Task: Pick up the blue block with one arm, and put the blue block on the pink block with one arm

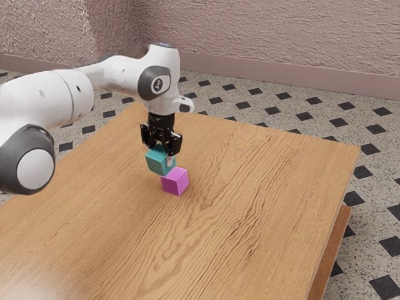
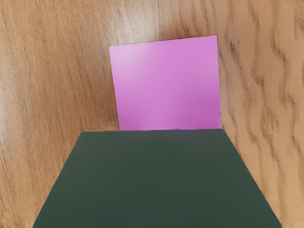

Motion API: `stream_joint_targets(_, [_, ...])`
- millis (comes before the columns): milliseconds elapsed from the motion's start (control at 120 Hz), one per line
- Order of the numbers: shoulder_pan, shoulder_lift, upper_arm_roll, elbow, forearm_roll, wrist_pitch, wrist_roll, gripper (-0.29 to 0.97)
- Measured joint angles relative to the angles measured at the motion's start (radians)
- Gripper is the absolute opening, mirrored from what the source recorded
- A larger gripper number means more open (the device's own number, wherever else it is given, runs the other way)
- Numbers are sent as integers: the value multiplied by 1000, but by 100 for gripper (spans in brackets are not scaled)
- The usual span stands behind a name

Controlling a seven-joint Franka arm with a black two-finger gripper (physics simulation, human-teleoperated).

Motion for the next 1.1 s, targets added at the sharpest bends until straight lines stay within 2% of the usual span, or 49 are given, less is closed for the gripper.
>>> stream_joint_targets(317, [-10,87,3,132,-2,-97,-5,36])
stream_joint_targets(1100, [-15,151,17,175,-33,7,-9,37])
